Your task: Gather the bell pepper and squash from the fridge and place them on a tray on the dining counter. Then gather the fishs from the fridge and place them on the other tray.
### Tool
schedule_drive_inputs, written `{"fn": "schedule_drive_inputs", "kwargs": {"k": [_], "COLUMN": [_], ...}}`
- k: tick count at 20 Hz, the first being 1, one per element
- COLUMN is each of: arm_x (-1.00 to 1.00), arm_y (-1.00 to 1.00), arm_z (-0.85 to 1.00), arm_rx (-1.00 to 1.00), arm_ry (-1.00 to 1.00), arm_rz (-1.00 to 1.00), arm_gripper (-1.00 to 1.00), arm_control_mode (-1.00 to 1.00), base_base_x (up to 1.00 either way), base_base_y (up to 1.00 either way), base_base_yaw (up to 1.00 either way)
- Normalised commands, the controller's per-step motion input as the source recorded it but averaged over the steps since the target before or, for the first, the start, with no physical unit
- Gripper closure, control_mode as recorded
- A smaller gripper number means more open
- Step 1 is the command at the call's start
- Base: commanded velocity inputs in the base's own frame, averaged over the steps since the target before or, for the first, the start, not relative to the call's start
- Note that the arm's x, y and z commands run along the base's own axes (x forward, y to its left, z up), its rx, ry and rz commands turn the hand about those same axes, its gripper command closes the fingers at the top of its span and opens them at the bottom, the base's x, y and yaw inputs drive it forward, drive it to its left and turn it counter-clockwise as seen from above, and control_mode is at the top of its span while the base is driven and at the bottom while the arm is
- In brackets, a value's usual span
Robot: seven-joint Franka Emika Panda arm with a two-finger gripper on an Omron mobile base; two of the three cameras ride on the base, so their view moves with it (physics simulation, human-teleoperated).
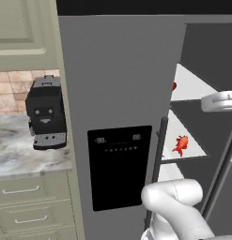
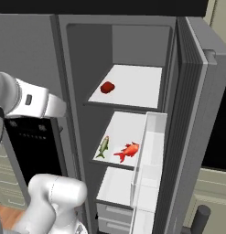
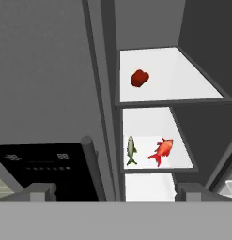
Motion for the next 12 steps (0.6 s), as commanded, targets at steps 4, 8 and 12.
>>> {"fn": "schedule_drive_inputs", "kwargs": {"k": [4,8,12], "arm_x": [0.44,0.43,0.55], "arm_y": [-0.5,-0.59,-0.43], "arm_z": [-0.1,-0.07,0.0], "arm_rx": [0.0,0.01,0.01], "arm_ry": [-0.12,-0.03,0.17], "arm_rz": [-0.01,-0.06,-0.1], "arm_gripper": [-1.0,-1.0,-1.0], "arm_control_mode": [-1.0,-1.0,-1.0], "base_base_x": [0.0,0.0,0.0], "base_base_y": [0.0,0.0,0.0], "base_base_yaw": [0.0,0.0,0.0]}}
